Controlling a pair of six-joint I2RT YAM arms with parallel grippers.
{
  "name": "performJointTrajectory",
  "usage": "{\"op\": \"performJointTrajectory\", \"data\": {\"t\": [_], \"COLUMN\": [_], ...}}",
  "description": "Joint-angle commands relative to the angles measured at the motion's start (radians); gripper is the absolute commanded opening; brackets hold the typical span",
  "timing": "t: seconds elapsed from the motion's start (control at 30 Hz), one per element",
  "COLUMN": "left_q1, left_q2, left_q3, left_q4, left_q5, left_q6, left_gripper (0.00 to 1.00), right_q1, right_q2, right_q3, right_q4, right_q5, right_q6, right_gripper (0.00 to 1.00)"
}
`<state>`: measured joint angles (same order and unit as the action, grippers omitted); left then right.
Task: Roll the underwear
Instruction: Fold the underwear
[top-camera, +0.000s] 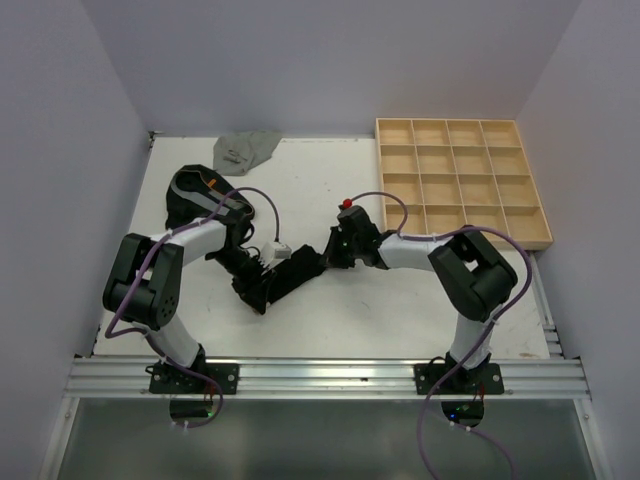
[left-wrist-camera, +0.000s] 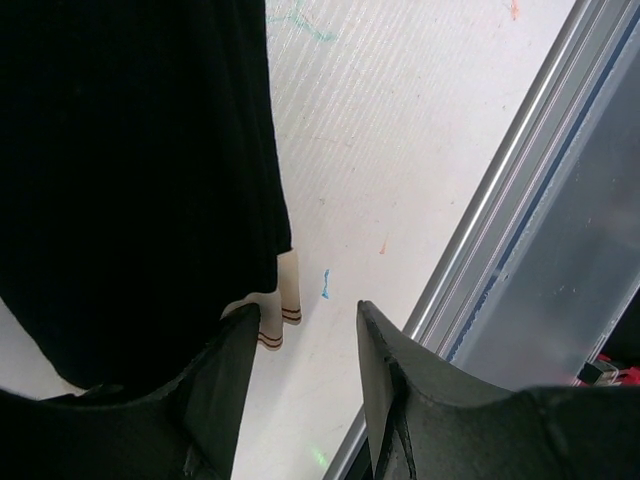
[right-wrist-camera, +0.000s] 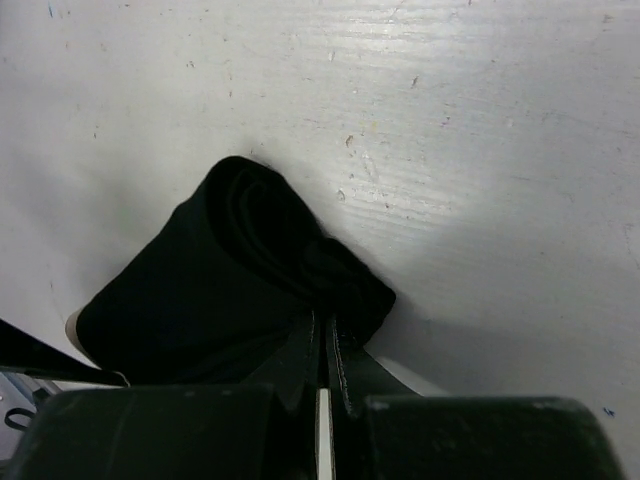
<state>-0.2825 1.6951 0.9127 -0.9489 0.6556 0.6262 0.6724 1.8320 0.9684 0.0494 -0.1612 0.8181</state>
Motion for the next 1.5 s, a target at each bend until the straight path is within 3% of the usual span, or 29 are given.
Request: {"op": "performJointTrajectory", "data": {"t": [0.0, 0.2, 0.33, 0.43, 0.53, 0.6, 0.63, 0.67, 0.83, 0.93, 1.0, 1.17, 1.33, 1.47], "left_q1": [-0.001, -0.001, -0.001, 0.000, 0.009, 0.017, 0.047, 0.071, 0.215, 0.273, 0.316, 0.379, 0.401, 0.408], "left_q2": [0.063, -0.102, -0.271, -0.382, -0.452, -0.483, -0.488, -0.480, -0.365, -0.308, -0.285, -0.236, -0.255, -0.262], "left_q3": [-0.071, -0.038, 0.009, 0.018, 0.014, 0.014, 0.014, 0.015, 0.073, 0.097, 0.104, 0.126, 0.143, 0.160], "left_q4": [0.099, 0.039, 0.024, 0.047, 0.087, 0.133, 0.151, 0.183, 0.179, 0.160, 0.182, 0.219, 0.239, 0.203], "left_q5": [-0.169, -0.076, 0.007, 0.039, 0.049, 0.047, 0.058, 0.067, 0.149, 0.225, 0.268, 0.348, 0.346, 0.328], "left_q6": [0.081, 0.135, 0.151, 0.130, 0.090, 0.035, 0.014, -0.021, -0.042, -0.037, -0.051, -0.091, -0.085, -0.025], "left_gripper": [0.52, 0.56, 0.71, 0.77, 0.82, 0.82, 0.84, 0.84, 0.74, 0.66, 0.64, 0.63, 0.65, 0.66], "right_q1": [-0.010, -0.010, -0.011, -0.010, -0.010, -0.010, -0.010, -0.010, -0.010, -0.007, 0.013, 0.114, 0.138, 0.109], "right_q2": [0.032, 0.029, 0.053, 0.070, 0.082, 0.104, 0.114, 0.139, 0.148, 0.058, -0.011, 0.010, 0.171, 0.313], "right_q3": [0.038, 0.076, 0.150, 0.219, 0.285, 0.349, 0.371, 0.397, 0.541, 0.497, 0.398, 0.308, 0.309, 0.416], "right_q4": [0.033, -0.016, -0.074, -0.112, -0.152, -0.206, -0.223, -0.262, -0.382, -0.361, -0.239, -0.086, -0.021, -0.110], "right_q5": [0.009, 0.032, 0.022, 0.017, 0.046, 0.066, 0.072, 0.080, 0.178, 0.180, 0.103, 0.098, 0.086, 0.013], "right_q6": [-0.023, -0.077, -0.151, -0.214, -0.269, -0.321, -0.338, -0.368, -0.427, -0.369, -0.248, -0.070, -0.062, -0.218], "right_gripper": [0.00, 0.00, 0.00, 0.00, 0.04, 0.13, 0.26, 0.32, 0.52, 0.48, 0.42, 0.39, 0.45, 0.45]}}
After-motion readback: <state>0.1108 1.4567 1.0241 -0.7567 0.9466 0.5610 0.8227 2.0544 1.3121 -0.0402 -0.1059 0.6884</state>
